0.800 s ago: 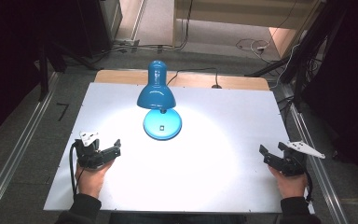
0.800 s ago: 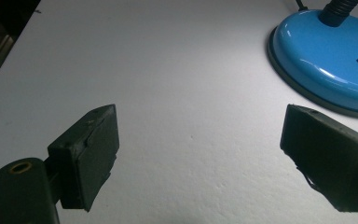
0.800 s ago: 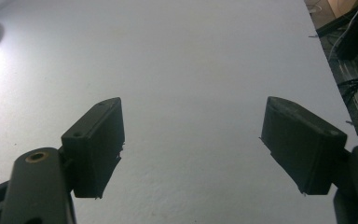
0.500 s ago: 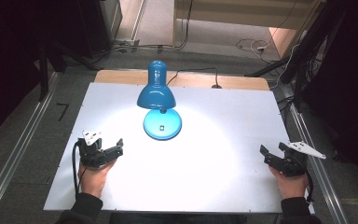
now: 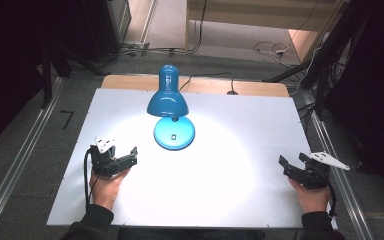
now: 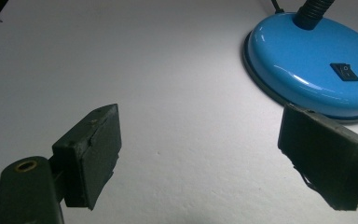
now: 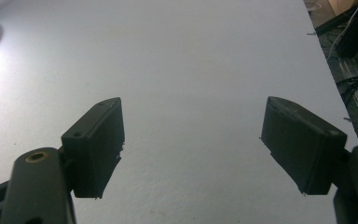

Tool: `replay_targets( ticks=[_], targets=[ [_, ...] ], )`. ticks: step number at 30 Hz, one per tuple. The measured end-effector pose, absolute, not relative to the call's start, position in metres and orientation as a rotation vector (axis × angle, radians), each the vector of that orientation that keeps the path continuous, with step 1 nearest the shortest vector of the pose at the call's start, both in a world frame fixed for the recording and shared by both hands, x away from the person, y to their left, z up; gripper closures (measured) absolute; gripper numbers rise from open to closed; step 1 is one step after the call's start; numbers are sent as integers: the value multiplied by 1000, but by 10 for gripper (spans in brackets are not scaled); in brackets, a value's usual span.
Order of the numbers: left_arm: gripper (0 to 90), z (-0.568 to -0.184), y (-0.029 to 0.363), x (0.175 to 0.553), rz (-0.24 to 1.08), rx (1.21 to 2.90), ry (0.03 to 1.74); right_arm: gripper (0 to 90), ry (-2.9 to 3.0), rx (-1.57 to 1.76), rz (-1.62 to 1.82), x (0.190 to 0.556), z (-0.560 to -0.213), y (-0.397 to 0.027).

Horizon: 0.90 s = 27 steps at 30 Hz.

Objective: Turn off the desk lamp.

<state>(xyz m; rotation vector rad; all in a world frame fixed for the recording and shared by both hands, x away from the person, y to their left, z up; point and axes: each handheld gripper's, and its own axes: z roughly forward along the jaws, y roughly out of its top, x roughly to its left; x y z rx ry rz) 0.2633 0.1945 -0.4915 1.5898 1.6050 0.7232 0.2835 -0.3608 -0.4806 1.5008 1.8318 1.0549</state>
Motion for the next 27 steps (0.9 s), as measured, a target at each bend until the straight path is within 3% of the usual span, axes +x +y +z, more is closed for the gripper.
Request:
replay_targets(
  ticks=[27],
  targets=[
    [172, -487, 171, 280, 704, 1598, 1544, 199, 1830, 1509, 1055, 283, -480, -361]
  ],
)
